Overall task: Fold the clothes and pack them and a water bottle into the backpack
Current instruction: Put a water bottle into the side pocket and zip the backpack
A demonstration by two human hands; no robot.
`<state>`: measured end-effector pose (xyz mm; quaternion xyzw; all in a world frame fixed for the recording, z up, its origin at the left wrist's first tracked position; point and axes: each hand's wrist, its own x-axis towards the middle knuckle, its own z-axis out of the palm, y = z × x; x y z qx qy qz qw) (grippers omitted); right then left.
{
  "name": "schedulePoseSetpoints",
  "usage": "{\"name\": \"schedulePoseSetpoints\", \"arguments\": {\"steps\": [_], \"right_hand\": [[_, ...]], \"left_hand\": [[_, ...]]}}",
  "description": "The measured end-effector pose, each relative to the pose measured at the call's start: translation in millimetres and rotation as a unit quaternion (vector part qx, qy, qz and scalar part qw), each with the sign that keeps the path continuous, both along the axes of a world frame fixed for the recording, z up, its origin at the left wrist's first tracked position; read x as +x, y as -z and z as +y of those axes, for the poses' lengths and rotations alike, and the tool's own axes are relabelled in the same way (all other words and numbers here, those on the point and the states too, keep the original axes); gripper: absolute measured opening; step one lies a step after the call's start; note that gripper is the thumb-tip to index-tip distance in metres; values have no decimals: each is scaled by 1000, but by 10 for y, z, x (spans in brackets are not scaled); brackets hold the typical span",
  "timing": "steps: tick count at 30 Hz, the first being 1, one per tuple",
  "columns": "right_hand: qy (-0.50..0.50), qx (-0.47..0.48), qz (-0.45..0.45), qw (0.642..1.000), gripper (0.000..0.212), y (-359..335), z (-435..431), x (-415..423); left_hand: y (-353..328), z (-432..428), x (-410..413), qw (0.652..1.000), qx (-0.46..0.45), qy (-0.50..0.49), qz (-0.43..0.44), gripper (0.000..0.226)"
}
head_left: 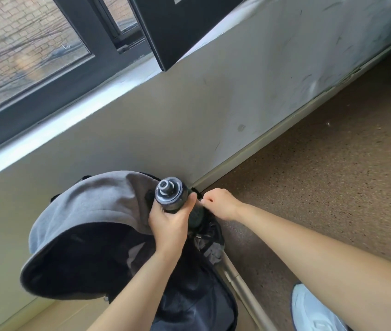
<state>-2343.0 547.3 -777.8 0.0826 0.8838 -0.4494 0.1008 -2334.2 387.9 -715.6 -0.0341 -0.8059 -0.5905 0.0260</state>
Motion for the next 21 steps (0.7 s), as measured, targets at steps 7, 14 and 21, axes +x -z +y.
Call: {"name": "schedulePoseSetpoints", "arguments": {"steps": [7, 14, 21], "right_hand": [[-41, 18, -56, 997, 19, 36, 203, 81], [-116, -179, 38, 976, 81, -453, 163, 43], [-41, -196, 32, 979, 65, -371, 150, -5]], "left_hand": [[181, 88, -23, 991, -98, 83, -45, 64], [100, 112, 1, 987, -52, 119, -98, 69], [253, -221, 558, 983, -28, -154, -100, 17]]}}
